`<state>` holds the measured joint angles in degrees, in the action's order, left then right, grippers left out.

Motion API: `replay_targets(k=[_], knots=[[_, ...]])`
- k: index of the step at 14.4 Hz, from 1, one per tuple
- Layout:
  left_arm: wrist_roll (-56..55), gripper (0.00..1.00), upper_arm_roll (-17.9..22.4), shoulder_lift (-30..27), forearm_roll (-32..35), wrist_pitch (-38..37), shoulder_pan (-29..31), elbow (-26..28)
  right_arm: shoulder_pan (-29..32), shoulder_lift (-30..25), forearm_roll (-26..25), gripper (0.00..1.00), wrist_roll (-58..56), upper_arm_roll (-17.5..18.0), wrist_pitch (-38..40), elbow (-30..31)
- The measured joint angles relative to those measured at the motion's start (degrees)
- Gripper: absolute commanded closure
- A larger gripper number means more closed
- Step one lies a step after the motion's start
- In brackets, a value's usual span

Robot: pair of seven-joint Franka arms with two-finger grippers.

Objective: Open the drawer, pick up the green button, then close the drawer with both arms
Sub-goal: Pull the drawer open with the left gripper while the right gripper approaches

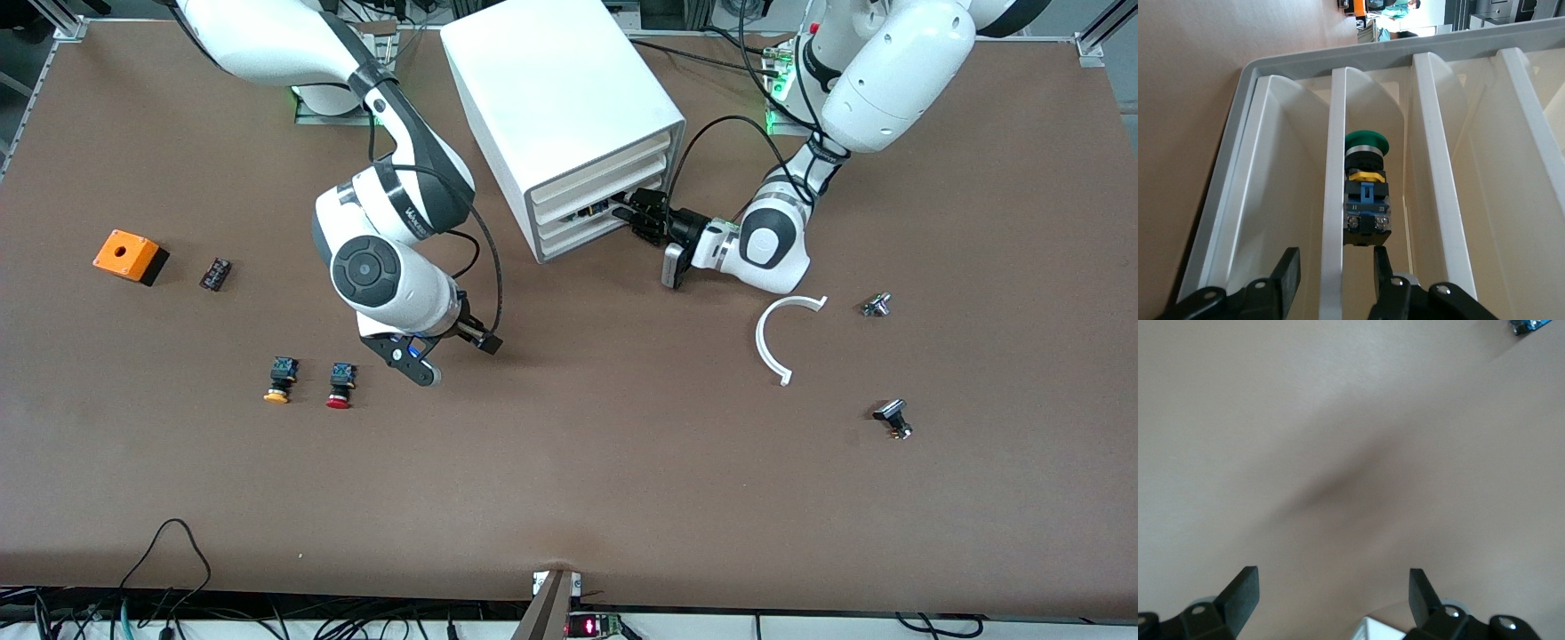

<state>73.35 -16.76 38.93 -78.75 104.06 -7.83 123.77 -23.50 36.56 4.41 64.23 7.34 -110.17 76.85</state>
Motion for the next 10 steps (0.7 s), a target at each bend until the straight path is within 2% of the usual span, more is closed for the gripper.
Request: replay_targets(k=[1,2,10], knots=[[0.0,0.98,0.0,0.0,-0.06,0.02,-0.18,0.02,-0.11,0.0,0.16,0.01,0.66,0.0,0.0,-0.72],[0.01,1.0,0.0,0.0,-0.06,0.02,-0.21,0.02,-0.2,0.01,0.25,0.01,1.24,0.0,0.0,-1.3],[-0.01,1.0,0.35,0.0,-0.08,0.41,0.48,-0.2,-1.61,0.83,0.34,0.01,6.63,0.0,-0.39,-9.0]])
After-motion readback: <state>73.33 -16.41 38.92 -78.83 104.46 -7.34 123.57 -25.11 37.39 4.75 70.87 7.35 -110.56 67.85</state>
